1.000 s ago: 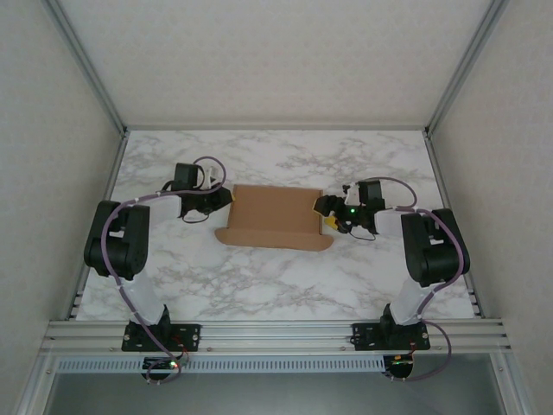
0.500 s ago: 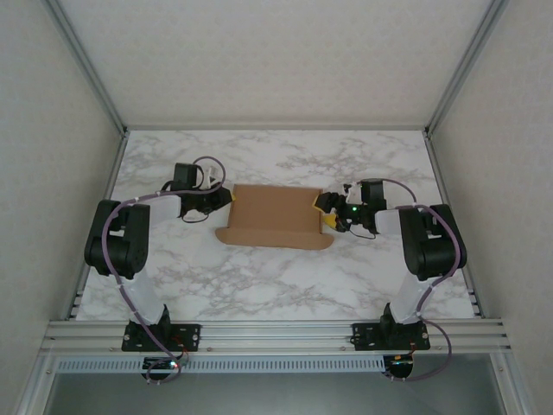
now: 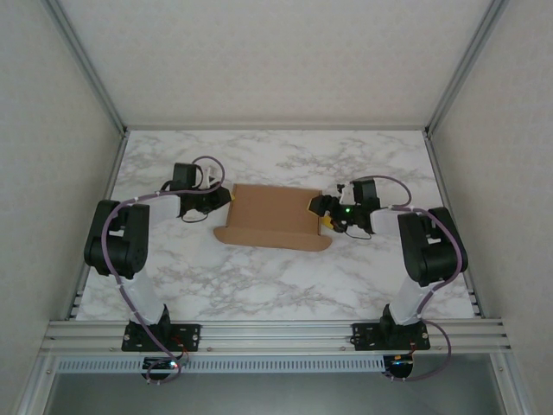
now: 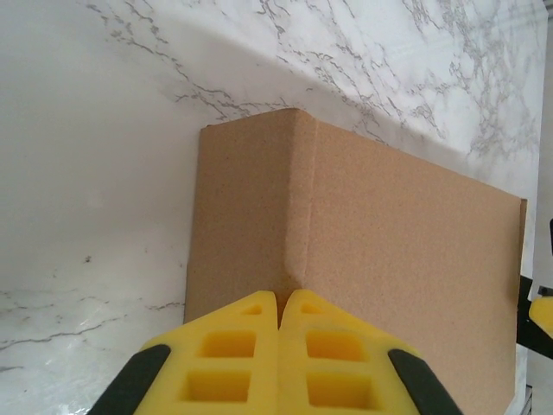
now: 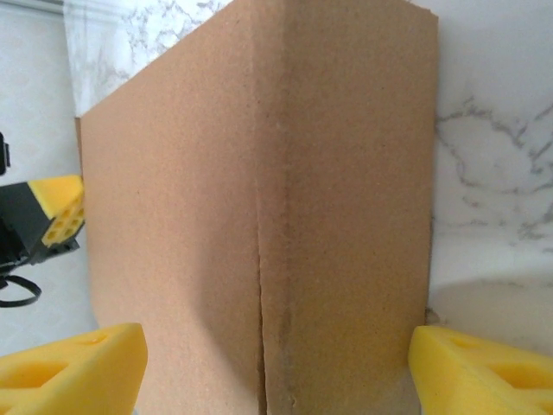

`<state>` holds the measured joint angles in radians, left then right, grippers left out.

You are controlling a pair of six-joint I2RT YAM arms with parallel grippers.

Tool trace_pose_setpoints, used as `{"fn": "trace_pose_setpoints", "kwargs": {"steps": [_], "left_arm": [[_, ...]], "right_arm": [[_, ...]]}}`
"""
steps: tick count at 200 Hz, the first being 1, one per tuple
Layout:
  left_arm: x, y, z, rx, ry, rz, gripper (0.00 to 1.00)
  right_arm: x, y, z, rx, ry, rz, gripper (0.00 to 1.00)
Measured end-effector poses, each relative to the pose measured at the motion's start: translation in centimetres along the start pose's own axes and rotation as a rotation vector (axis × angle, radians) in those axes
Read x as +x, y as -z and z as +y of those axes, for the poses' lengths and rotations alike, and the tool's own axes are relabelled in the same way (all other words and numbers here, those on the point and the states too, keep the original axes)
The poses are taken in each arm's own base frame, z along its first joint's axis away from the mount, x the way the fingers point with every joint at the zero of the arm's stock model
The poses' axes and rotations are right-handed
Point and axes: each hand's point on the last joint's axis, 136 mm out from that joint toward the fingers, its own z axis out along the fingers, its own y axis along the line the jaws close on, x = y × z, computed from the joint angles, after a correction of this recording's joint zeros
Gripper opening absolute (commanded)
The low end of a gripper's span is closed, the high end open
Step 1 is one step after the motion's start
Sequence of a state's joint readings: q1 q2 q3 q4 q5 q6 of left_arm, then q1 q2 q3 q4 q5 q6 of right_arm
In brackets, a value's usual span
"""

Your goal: Fold the paper box

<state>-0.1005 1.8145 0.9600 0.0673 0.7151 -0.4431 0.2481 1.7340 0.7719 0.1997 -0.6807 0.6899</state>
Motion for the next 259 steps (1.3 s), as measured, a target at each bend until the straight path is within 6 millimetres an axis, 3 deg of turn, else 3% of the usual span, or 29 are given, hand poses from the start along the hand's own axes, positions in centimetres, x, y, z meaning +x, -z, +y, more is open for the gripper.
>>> {"fn": "trace_pose_setpoints", "kwargs": {"steps": [31,39,129,193,259], "left_arm": [[-0.1,0.1,0.1,-0.001,0.000,-0.004,0.03],[-0.1,0.1,0.2,-0.002,0.001,-0.004,0.03],[-1.4,0.8,1.3,-0.029,0.013,-0.050,0.01],[-1.6,0.9,1.5,-0.035,0.017,-0.056,0.00],[-1.9,1.3,2.2,-0.046,0.033,-0.065,0.01]], "right_arm": [[0.6,-0.1,0.3,-0.002,0.003,0.022,0.84],[0.7,-0.2,0.3,-0.006,0.001,0.025,0.90],[1.7,-1.8,2.2,-0.042,-0.030,0.080,0.88],[2.0,0.1,2.9,0.017,0.039,0.055,0.88],[2.1,0.5,1.7,0.059,0.039,0.064,0.90]]}}
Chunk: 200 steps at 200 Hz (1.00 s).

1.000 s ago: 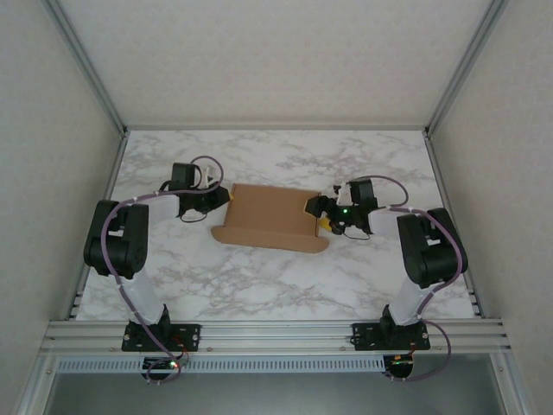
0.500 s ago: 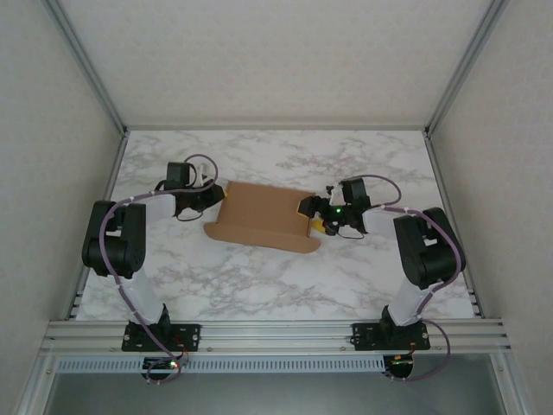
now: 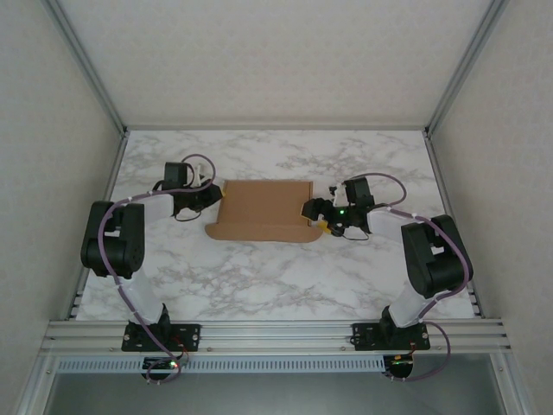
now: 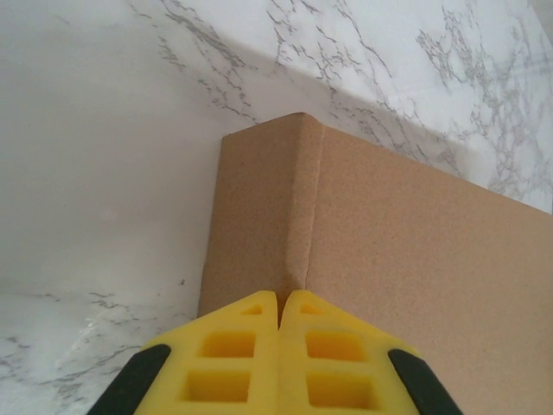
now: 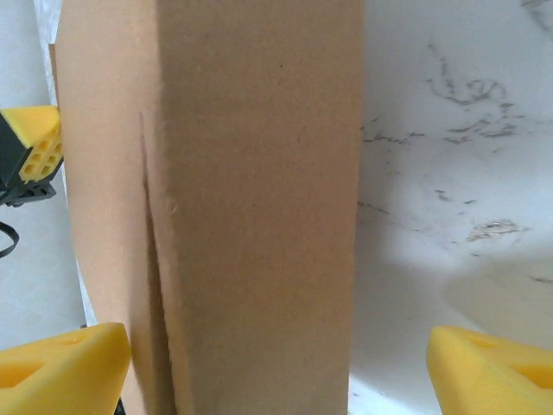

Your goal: Fold the paper box

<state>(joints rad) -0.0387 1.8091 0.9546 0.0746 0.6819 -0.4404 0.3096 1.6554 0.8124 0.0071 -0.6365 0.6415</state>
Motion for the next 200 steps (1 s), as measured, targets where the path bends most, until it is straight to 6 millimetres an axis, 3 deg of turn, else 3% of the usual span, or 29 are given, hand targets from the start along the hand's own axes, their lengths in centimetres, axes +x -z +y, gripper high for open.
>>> {"fn": "trace_pose_setpoints", "kwargs": {"steps": [42,96,140,165,200], "left_arm": [[-0.1,0.1,0.1,-0.002,0.003,-0.003,0.01],[-0.2,0.1,0.3,-0.004,0.006,-0.005,0.01],[-0.1,0.1,0.1,-0.002,0.003,-0.004,0.05],[-0.2,0.1,0.0,-0.025,-0.009,-0.017,0.16],[0.1,1.0,0.4,-0.129,-0.023,-0.040,0.32]], "right_arm": [[-1.1,-0.3,1.2,-0.049,0.005,0.012,0.90],[-2.0,-2.3,3.0,-0.163,-0.018,0.084,0.87],[-2.0,-4.0,4.5,-0.249,-0.045,0.132,0.70],[-2.1,-3.9,5.2,-0.277,-0.063,0.139,0.58],[-1.9,-3.6,5.6,-0.280,-0.076,0.142,0.54]]}}
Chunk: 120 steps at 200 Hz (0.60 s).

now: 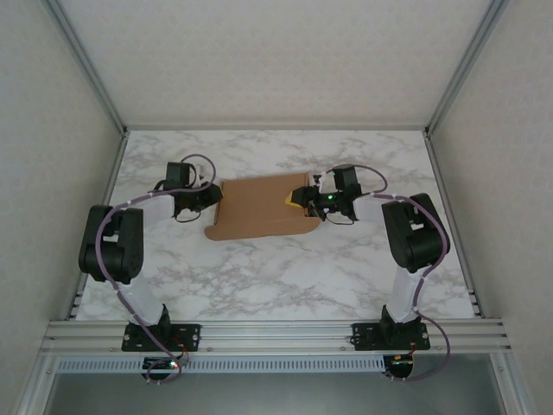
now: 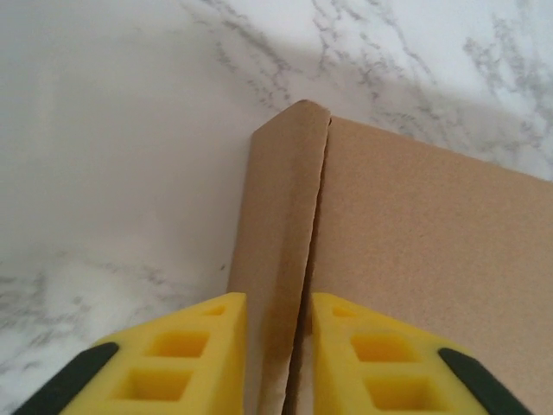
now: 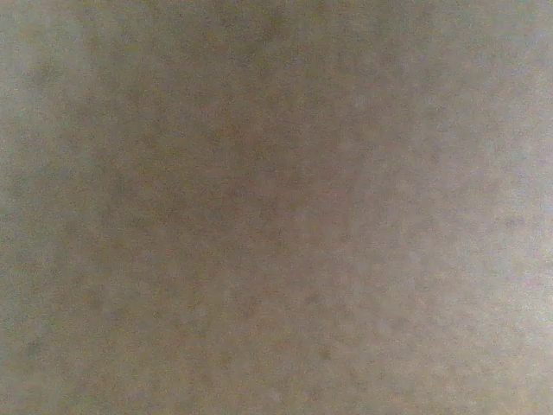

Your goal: Fold the paper box

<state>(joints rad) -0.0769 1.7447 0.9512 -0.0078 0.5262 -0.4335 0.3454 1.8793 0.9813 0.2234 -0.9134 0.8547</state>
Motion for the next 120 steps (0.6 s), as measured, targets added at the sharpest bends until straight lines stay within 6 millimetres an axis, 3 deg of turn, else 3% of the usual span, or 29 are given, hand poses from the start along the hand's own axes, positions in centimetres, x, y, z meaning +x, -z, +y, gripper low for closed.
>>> {"fn": "trace_pose_setpoints", "kwargs": {"steps": [24,44,57,72,91,103,120], "left_arm": [[0.9,1.3,0.4,-0.103,-0.028,0.000,0.41],[1.4,2.6,-1.0,-0.175,-0.131,-0.034,0.44],[1.6,3.6,-3.3,-0.201,-0.250,-0.089,0.48],[2.2,5.3,-7.3,-0.180,-0.408,-0.179,0.52],[4.2,7.7,-11.9,-0.109,-0.611,-0.284,0.54],[5.7,8.5,-13.6,-0.071,-0.724,-0.314,0.54],[7.6,8.4,-14.4,-0.058,-0.858,-0.309,0.54]], "right_arm": [[0.4,0.7,0.3,0.018,-0.010,-0.026,0.53],[0.8,1.6,0.5,0.035,-0.023,-0.049,0.53],[1.0,2.0,0.4,0.046,-0.031,-0.056,0.53],[1.4,2.3,0.4,0.053,-0.036,-0.061,0.53],[1.9,2.6,0.4,0.058,-0.045,-0.063,0.52],[2.1,2.8,0.4,0.059,-0.049,-0.063,0.52],[2.2,2.9,0.5,0.059,-0.057,-0.063,0.52]]}}
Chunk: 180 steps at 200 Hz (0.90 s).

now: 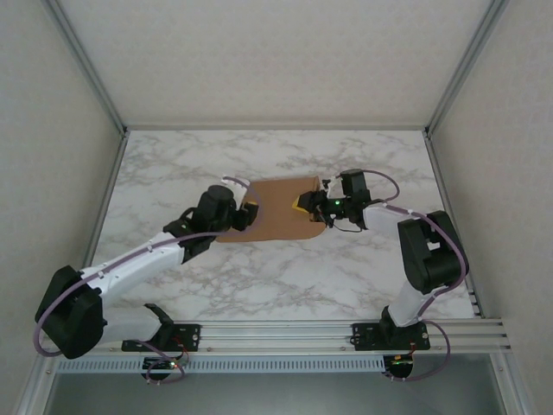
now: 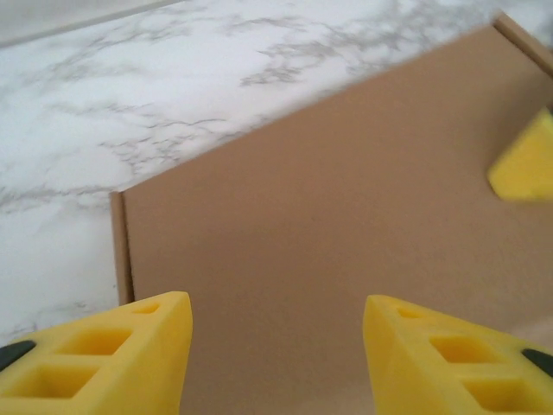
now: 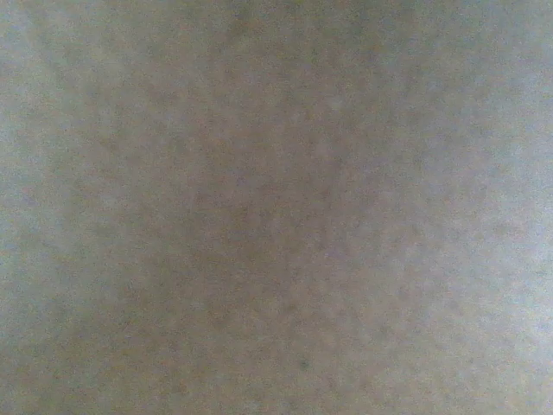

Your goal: Fold the paper box

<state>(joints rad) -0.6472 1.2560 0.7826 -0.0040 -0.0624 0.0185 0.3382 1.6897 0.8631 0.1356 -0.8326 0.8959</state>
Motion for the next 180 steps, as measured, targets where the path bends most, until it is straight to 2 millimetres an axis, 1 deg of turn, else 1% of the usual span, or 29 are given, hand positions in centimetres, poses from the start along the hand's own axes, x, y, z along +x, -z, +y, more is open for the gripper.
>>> {"fn": "trace_pose_setpoints", "kwargs": {"steps": [18,43,80,105,123,136,154,180], "left_arm": [[1.2,-0.1,-1.7,0.034,-0.138,0.022,0.54],[2.0,0.1,-3.3,0.080,-0.273,0.032,0.52],[3.0,0.1,-4.5,0.138,-0.376,0.049,0.51],[5.1,-0.8,-5.5,0.160,-0.441,0.097,0.52],[6.3,-1.8,-5.8,0.154,-0.472,0.123,0.53],[6.6,-2.5,-5.6,0.128,-0.490,0.127,0.54],[6.7,-3.6,-5.2,0.079,-0.510,0.120,0.56],[6.1,-4.9,-5.0,0.007,-0.550,0.082,0.58]], "right_arm": [[0.1,0.1,0.1,0.001,-0.008,0.000,0.52],[0.3,0.3,0.3,0.004,-0.017,0.000,0.52],[0.4,0.5,0.5,0.002,-0.023,0.000,0.52],[0.4,0.5,0.5,0.002,-0.039,0.000,0.52],[0.5,0.6,0.5,0.002,-0.045,-0.001,0.52],[0.7,0.8,0.5,-0.001,-0.056,-0.003,0.52],[0.8,1.0,0.6,-0.004,-0.071,-0.015,0.52],[0.6,1.3,0.6,-0.006,-0.089,-0.047,0.52]]}}
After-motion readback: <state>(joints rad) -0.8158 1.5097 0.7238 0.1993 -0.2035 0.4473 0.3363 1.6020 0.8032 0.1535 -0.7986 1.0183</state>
